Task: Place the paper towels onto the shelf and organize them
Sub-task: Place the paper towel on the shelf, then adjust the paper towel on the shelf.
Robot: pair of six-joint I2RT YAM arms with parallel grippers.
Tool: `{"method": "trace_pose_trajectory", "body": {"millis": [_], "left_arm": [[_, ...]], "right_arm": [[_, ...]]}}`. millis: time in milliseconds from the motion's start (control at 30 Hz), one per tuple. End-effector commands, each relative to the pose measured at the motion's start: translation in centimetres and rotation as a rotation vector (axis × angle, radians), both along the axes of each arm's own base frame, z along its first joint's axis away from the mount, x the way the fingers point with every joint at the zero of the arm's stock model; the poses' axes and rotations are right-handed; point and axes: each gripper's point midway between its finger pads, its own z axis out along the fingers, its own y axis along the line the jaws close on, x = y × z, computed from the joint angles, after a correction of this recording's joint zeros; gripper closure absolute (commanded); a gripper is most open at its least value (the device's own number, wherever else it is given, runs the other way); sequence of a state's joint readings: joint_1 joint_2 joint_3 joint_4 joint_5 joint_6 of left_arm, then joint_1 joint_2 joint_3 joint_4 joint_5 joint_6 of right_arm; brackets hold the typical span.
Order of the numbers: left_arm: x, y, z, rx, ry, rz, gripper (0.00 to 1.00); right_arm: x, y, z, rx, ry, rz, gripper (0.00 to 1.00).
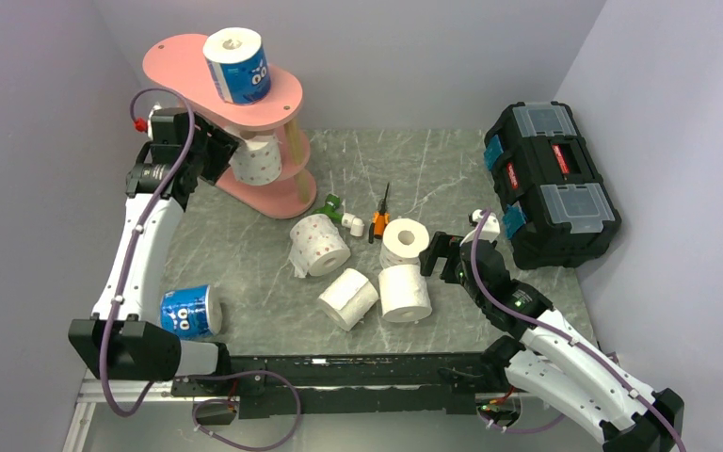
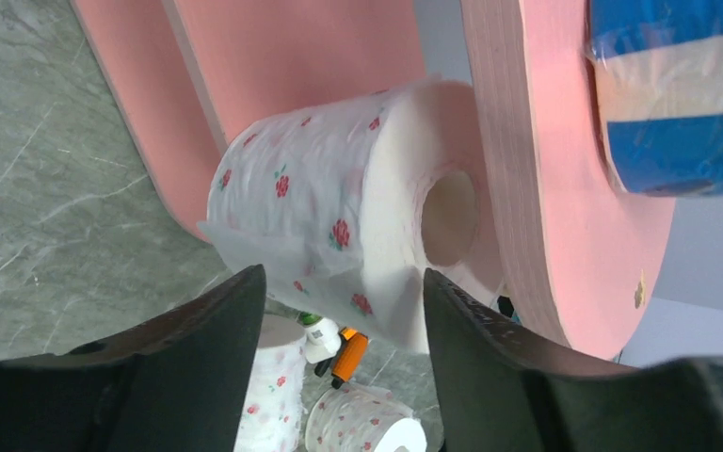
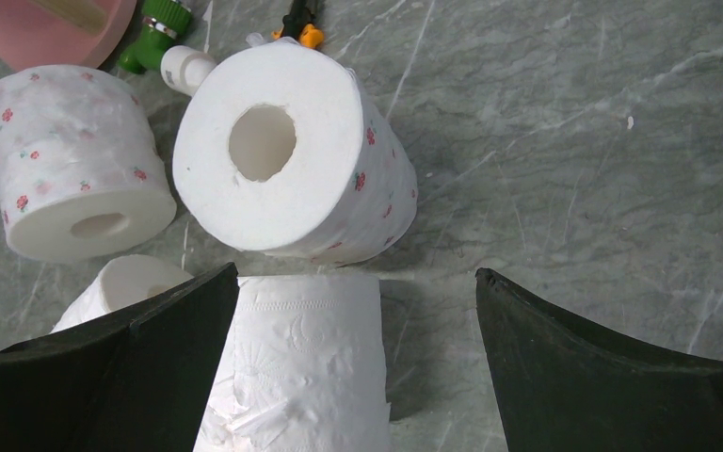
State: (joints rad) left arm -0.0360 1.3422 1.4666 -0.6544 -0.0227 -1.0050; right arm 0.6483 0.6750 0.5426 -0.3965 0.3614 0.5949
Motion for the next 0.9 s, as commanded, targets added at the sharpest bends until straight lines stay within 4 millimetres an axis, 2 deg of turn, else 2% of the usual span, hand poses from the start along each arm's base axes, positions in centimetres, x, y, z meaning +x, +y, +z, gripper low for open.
{"method": "trace_pose_trajectory", "body": {"millis": [0, 100, 233, 300, 367, 433, 467, 633, 700, 867], "left_arm": [[-1.5, 0.1, 3.4, 0.029, -0.109, -0.027, 0.28], [-2.6, 0.2, 4.4, 0.046, -0.140, -0.030, 0.17], [-4.5, 0.8, 5.7, 0.095, -0.195, -0.033, 0.08], [-5.4, 0.5, 6.3, 0.133, -0.273, -0.068, 0.02], [-6.2, 0.7, 6.2, 0.179, -0.348, -0.081, 0.00], [-7.0, 1.2, 5.2, 0.233, -0.404, -0.076, 0.01], [-7.5, 1.5, 4.1, 0.270, -0.413, -0.073, 0.01], [-9.6, 1.8, 2.0, 0.427, -0.458, -0.137, 0.06], [-9.9, 1.2, 0.9, 0.460, -0.485, -0.188, 0.07], [-9.6, -1.5, 0.3, 0.480, -0.623, -0.337, 0.10]], "right_arm": [[0.3, -0.1, 0.3, 0.010, -0.016, -0.017, 0.01], [0.3, 0.0, 0.3, 0.011, -0.014, -0.015, 0.01], [0.3, 0.0, 0.3, 0.012, -0.016, -0.014, 0.01], [0.3, 0.0, 0.4, 0.014, -0.018, -0.013, 0.01], [0.3, 0.1, 0.4, 0.016, -0.019, -0.009, 0.01], [0.3, 0.2, 0.3, 0.014, -0.017, -0.005, 0.01], [0.4, 0.2, 0.4, 0.015, -0.017, -0.004, 0.01], [0.4, 0.4, 0.3, 0.016, -0.015, 0.001, 0.01], [0.4, 0.4, 0.2, 0.014, -0.011, 0.004, 0.01], [0.5, 0.6, 0.2, 0.014, -0.005, 0.008, 0.01]]}}
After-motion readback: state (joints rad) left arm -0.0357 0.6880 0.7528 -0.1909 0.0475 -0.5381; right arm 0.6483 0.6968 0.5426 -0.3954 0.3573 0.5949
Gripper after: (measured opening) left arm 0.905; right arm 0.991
